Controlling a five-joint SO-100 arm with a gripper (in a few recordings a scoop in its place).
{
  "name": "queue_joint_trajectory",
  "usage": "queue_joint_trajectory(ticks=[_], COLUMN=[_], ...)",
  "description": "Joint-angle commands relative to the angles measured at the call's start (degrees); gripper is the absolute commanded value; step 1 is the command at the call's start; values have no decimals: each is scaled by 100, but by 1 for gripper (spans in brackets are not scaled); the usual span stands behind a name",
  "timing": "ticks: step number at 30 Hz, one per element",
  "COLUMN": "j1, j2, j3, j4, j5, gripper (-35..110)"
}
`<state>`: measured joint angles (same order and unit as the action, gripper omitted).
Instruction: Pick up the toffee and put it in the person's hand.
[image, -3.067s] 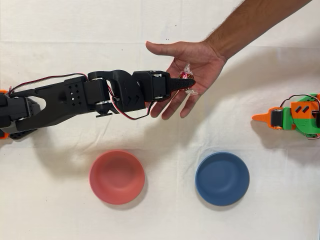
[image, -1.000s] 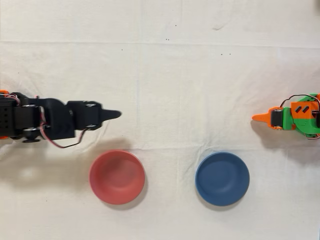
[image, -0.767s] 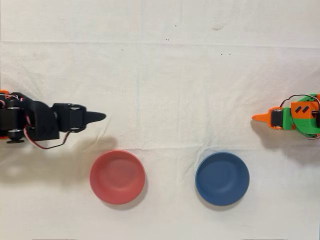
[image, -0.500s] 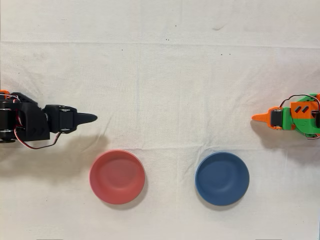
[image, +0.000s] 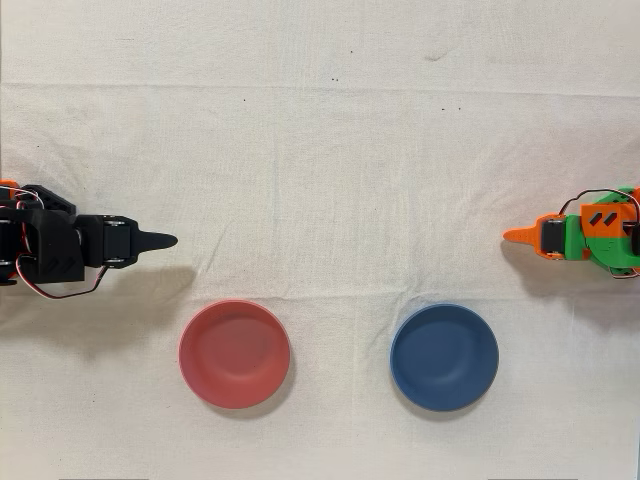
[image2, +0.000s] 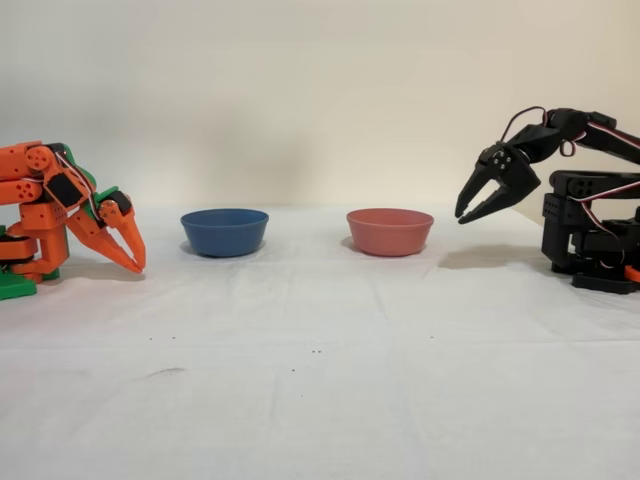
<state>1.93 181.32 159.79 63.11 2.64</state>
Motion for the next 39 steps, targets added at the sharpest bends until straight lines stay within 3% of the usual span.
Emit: queue_joint_trajectory(ticks=[1, 16, 39], j1=[132, 132, 123], j2=[466, 1160, 1160], j3=[158, 650, 1459], j4=[246, 545, 53], j5=[79, 79, 26], gripper=[0, 0, 0])
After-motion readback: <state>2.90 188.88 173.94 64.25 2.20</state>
